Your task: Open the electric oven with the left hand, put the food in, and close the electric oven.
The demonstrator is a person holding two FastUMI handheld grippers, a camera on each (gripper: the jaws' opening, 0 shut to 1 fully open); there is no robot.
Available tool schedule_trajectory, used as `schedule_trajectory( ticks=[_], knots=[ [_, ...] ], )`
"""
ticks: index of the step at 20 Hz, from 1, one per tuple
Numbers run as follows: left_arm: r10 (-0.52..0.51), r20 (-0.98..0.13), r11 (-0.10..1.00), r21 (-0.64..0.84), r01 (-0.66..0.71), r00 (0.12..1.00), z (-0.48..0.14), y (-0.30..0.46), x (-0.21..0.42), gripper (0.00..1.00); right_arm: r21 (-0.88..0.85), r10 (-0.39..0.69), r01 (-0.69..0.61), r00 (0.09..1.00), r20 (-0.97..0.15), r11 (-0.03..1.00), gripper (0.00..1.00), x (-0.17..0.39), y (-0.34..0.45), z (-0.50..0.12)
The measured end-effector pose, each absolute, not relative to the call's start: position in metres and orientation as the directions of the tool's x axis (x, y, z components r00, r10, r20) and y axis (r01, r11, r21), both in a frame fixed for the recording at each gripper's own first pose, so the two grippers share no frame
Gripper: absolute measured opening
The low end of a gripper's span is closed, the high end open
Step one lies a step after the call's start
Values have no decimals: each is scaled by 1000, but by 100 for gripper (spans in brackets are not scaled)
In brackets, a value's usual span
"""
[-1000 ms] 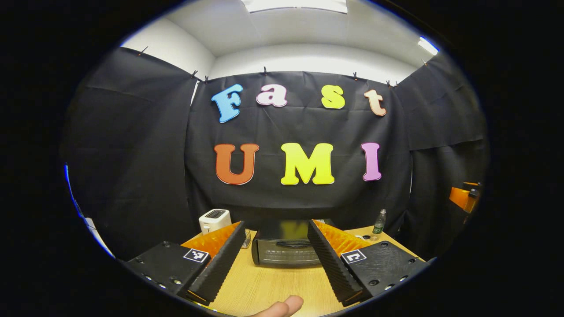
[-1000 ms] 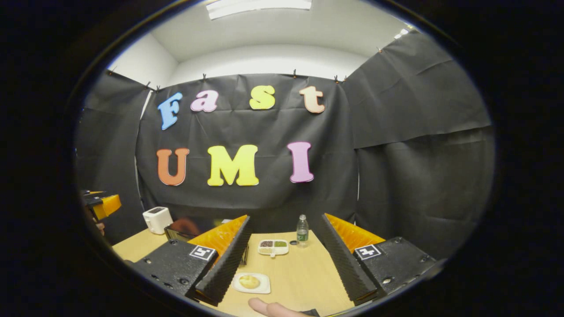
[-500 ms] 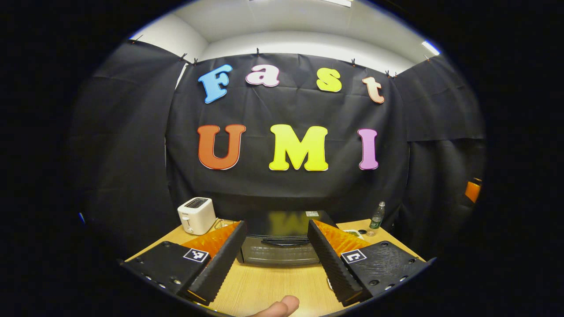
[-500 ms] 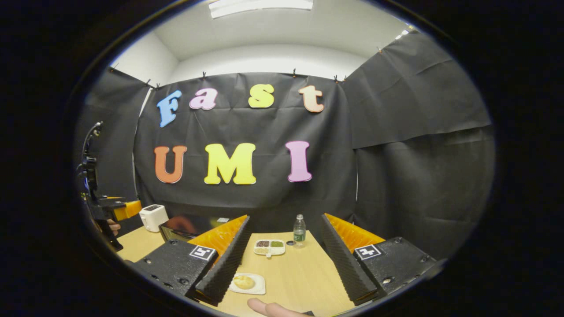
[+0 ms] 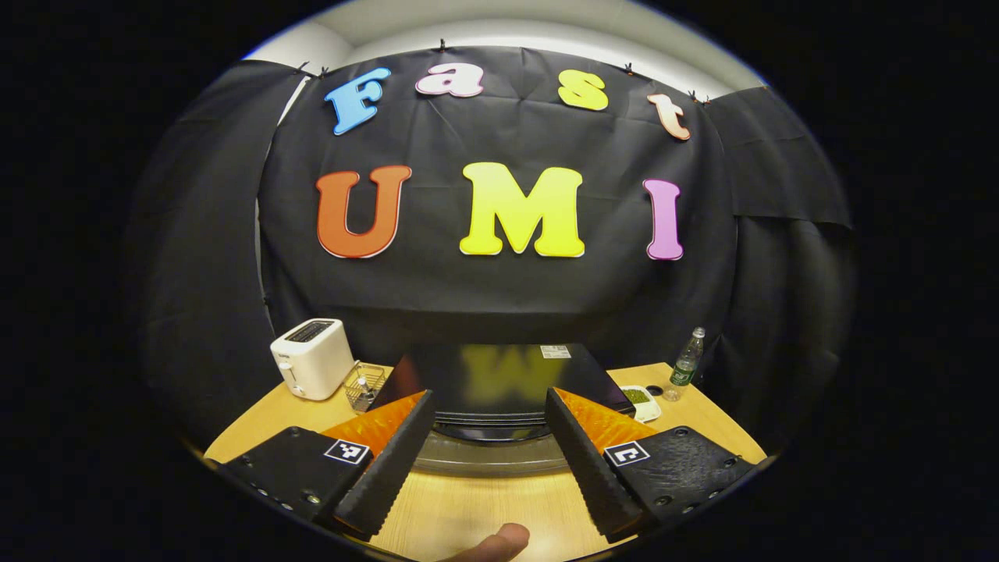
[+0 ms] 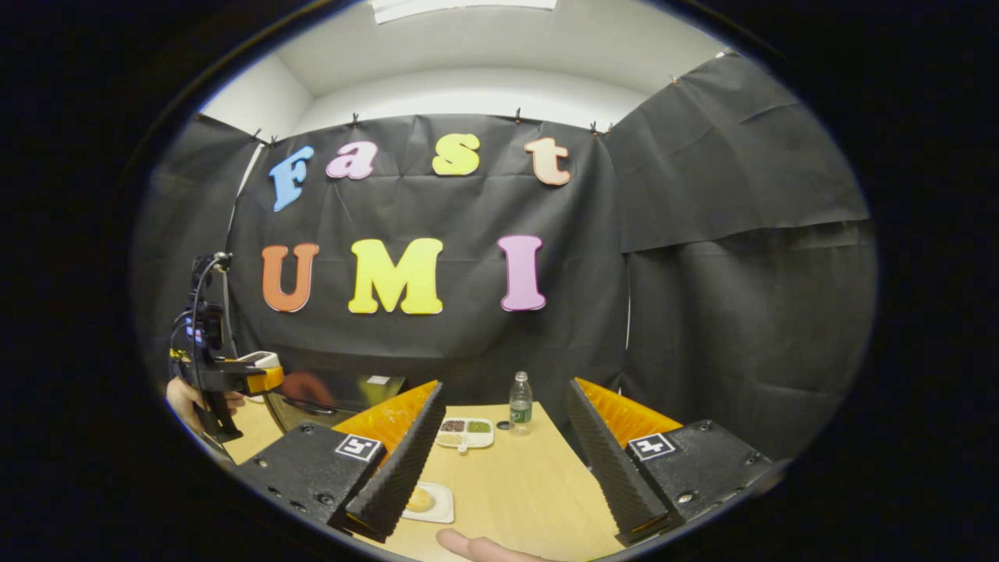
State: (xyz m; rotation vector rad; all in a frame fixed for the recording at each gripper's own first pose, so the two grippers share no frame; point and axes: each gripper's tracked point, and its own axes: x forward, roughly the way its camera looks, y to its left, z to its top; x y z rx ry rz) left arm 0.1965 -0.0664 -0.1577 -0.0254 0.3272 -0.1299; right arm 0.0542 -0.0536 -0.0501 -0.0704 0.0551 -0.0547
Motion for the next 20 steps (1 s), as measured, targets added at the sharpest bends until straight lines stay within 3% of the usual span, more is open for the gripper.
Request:
schedule_trajectory(
  ticks=[8,18,19,20],
  knots=[
    [-96,-431,993,17,114,897,-224,-68,245,95,-76,-33,26,994,-101,997,100,73,-53,-75],
    [-108,-489,992,8,128,866,-246,-69,248,98,-79,-11,1,991,-133,997,100,75,-46,-88],
    [-107,-490,992,7,127,865,-249,-69,247,99,-82,-17,7,991,-130,997,96,73,-48,-87],
    [-104,-488,993,1,120,867,-247,-69,248,98,-82,-21,10,991,-130,997,100,71,-48,-88]
  ],
)
